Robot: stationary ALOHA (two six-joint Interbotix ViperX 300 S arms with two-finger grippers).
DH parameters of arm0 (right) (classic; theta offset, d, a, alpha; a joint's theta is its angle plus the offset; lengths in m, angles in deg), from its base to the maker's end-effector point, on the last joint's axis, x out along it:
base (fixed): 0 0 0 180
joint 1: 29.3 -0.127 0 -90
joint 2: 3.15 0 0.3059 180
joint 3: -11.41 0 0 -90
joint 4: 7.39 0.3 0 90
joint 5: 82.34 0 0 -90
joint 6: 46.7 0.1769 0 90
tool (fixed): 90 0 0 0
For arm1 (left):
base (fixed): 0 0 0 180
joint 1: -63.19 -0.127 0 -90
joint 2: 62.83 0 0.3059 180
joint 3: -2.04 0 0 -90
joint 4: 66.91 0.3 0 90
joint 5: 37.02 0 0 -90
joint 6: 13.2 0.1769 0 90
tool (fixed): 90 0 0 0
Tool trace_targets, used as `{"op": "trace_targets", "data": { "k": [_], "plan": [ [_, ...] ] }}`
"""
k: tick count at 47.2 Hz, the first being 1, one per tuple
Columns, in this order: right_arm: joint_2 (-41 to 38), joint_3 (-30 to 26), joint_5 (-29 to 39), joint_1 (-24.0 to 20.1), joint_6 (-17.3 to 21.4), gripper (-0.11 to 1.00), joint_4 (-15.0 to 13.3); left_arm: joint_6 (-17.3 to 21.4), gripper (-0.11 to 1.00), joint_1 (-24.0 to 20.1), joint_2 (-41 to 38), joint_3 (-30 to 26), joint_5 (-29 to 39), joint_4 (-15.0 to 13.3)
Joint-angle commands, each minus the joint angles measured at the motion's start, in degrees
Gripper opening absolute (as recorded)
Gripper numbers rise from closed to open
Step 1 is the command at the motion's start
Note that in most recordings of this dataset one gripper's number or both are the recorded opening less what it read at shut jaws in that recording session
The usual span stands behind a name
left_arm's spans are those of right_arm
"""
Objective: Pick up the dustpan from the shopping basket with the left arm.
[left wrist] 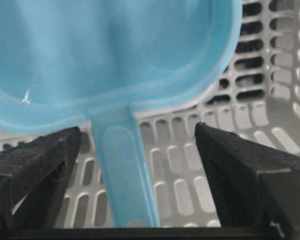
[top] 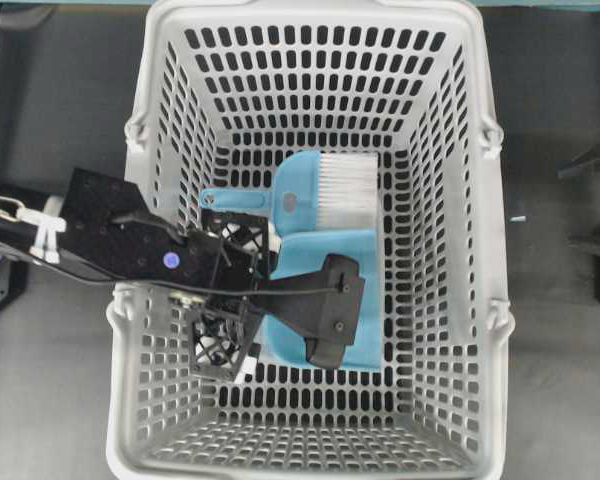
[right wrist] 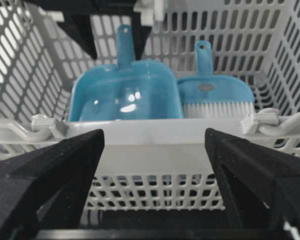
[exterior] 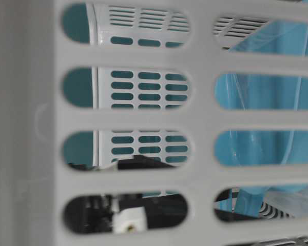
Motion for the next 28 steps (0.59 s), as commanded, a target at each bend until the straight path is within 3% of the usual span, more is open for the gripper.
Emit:
{"op": "trace_targets", "data": {
  "k": [1, 10, 21, 25, 28],
  "plan": [
    [0.2, 0.1, -0.6, 0.0, 0.3, 0.77, 0.2, -0.6, 0.89, -0.2, 0.3, 0.9, -3.0, 0.2],
    [0.9, 1.3, -1.6, 0.0, 1.2, 0.77, 0.2, -5.6, 0.84, -1.1, 0.5, 4.1, -5.8, 0.3],
    [1.5, 1.8, -2.5, 0.1, 1.4, 0.77, 0.1, -5.7, 0.73, -1.1, 0.6, 4.5, -7.4, 0.2],
    [1.5, 1.9, -2.5, 0.0, 1.4, 0.77, 0.1, -6.1, 0.65, -1.0, 0.6, 4.1, -7.9, 0.2],
    [1.5, 2.0, -2.5, 0.0, 1.5, 0.77, 0.1, -5.7, 0.49, -0.8, 0.8, 3.8, -8.2, 0.2]
  ]
}}
